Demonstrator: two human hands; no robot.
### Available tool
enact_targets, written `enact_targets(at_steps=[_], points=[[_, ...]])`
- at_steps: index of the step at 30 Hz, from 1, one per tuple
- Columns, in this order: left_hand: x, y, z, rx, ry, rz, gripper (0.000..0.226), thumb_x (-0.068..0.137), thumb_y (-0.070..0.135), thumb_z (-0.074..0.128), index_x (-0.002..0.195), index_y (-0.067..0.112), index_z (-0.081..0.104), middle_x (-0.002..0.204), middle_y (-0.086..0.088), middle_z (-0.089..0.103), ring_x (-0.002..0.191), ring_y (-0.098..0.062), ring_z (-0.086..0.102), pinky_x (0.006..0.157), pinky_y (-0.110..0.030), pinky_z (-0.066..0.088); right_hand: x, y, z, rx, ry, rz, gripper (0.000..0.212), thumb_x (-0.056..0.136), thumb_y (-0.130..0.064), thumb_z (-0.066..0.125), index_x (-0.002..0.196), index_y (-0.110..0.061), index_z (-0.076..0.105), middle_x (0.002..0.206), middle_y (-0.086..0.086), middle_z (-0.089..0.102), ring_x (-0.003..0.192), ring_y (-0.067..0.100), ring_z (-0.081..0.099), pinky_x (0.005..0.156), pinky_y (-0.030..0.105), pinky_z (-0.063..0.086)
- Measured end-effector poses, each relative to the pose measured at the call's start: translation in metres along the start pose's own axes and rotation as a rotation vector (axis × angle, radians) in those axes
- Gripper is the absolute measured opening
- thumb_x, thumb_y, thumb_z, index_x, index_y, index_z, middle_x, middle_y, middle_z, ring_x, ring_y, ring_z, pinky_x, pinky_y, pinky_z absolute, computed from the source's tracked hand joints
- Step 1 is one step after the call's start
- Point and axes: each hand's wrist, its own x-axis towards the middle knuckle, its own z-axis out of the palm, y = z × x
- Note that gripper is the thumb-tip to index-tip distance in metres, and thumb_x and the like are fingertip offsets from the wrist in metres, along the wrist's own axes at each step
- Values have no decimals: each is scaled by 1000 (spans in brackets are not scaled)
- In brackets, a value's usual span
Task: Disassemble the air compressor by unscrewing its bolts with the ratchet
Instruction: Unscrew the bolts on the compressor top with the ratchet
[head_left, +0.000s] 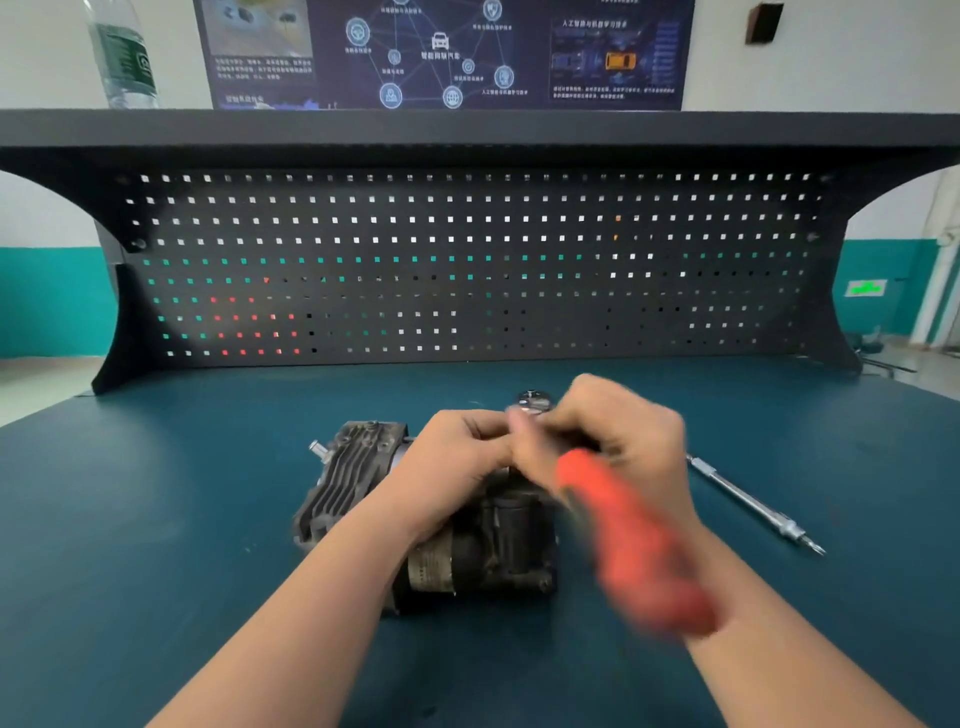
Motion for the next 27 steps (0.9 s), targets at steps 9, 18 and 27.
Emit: enact_targets(at_steps=[9, 18, 27], points=[[4, -10, -4, -99, 62, -81, 31, 64, 35, 76, 87, 14, 77, 87, -5, 75, 78, -13, 69, 70, -26, 54, -2, 64, -1, 1012, 396, 1396, 28, 87, -25, 65, 68, -14, 48, 46, -3, 42, 35, 7, 32, 41, 18, 28], [2, -6, -1, -24, -65, -30, 33, 79, -3, 62, 63, 24, 74, 66, 12, 69, 62, 1, 60, 59, -15, 48, 4, 16, -6, -160, -15, -290, 30, 69, -3, 78, 50, -1, 54, 50, 6, 43, 49, 17, 37, 50, 21, 29], [4, -9, -3, -93, 30, -46, 21, 68, 33, 72, 84, 22, 78, 87, -2, 75, 78, -6, 68, 67, -14, 50, 0, 61, -5, 809, 382, 1220, 27, 89, -30, 61, 71, -10, 60, 44, -2, 44, 34, 7, 34, 40, 20, 28]])
